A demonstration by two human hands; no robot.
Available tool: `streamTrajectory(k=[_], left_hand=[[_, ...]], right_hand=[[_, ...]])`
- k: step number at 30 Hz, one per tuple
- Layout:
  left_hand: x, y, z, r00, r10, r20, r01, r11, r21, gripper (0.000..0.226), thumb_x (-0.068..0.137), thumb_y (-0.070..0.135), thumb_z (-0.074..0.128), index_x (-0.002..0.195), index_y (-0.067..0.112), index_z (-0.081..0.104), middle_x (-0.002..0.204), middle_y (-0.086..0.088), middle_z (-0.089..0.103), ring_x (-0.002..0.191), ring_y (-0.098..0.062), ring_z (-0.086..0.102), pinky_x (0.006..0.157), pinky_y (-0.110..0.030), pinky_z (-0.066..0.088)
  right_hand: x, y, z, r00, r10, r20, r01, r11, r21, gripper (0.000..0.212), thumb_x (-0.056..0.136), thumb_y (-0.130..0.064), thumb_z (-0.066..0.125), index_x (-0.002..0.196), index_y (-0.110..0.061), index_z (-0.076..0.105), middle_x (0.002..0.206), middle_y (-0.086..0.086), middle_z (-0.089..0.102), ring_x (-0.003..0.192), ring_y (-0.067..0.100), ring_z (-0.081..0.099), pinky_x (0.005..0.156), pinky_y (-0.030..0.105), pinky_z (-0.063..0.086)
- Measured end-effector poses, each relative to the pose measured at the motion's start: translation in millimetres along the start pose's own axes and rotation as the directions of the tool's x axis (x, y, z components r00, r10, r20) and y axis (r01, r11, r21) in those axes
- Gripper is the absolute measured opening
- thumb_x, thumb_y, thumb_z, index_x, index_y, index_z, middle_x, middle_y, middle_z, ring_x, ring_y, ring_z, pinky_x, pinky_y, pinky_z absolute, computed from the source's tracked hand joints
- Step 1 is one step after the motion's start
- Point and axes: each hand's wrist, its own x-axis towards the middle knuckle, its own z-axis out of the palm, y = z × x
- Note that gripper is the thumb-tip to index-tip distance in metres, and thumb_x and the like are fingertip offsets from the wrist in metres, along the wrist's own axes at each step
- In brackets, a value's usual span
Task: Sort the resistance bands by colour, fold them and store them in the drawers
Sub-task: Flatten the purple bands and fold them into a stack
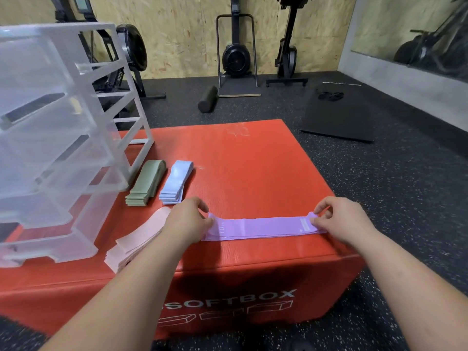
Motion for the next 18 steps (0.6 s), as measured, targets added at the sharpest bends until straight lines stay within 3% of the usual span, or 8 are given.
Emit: streamTrajectory(k=[4,7,11,14,18], left_hand=[[3,-2,0,0.995,0.092,-0.035,-0.085,0.982,0.167,0.03,0.085,0.042,0.076,0.11,0.03,0.064,0.087,0.006,0.073,0.094,-0.022,0.07,0.075,-0.035,0.052],[6,-1,-4,0.971,0.24,-0.009,-0.235,0.957,0.171,0.038,0.083,0.042,0.08,0.117,0.031,0.066,0.103,0.004,0.067,0.102,-0.023,0.066,0.082,-0.037,0.053],[5,-5,-7,0.862,0.443,0.246,-0.485,0.861,0.15,0.064,0.079,0.045,0.087,0.137,0.033,0.061,0.129,0.007,0.056,0.12,-0.018,0.055,0.102,-0.039,0.049],[3,-7,-7,0.834,0.432,0.343,-0.509,0.842,0.178,0.068,0.078,0.044,0.087,0.139,0.035,0.059,0.131,0.012,0.058,0.121,-0.016,0.055,0.104,-0.038,0.047],[2,-5,-10,0.832,0.458,0.313,-0.524,0.834,0.173,0.057,0.081,0.04,0.085,0.134,0.032,0.064,0.128,0.01,0.063,0.119,-0.018,0.059,0.101,-0.038,0.049]], right_hand=[[5,2,-4,1.0,-0.021,0.005,0.021,0.995,-0.095,0.024,0.074,-0.036,0.088,0.086,-0.031,0.068,0.075,-0.009,0.07,0.074,0.007,0.064,0.068,0.03,0.047],[8,6,-10,0.994,-0.107,-0.011,0.106,0.989,-0.102,0.033,0.074,-0.044,0.09,0.098,-0.039,0.068,0.099,-0.012,0.068,0.087,0.012,0.065,0.083,0.034,0.052],[5,9,-16,0.94,-0.266,0.213,0.287,0.955,-0.074,0.064,0.072,-0.032,0.094,0.128,-0.044,0.066,0.124,-0.025,0.062,0.109,0.002,0.062,0.094,0.021,0.046],[6,14,-13,0.92,-0.278,0.277,0.317,0.943,-0.105,0.062,0.072,-0.03,0.093,0.126,-0.046,0.067,0.122,-0.027,0.065,0.11,0.002,0.062,0.101,0.026,0.048],[7,16,-14,0.926,-0.267,0.266,0.313,0.938,-0.15,0.05,0.074,-0.031,0.091,0.115,-0.049,0.069,0.108,-0.028,0.065,0.1,0.002,0.061,0.094,0.025,0.048]])
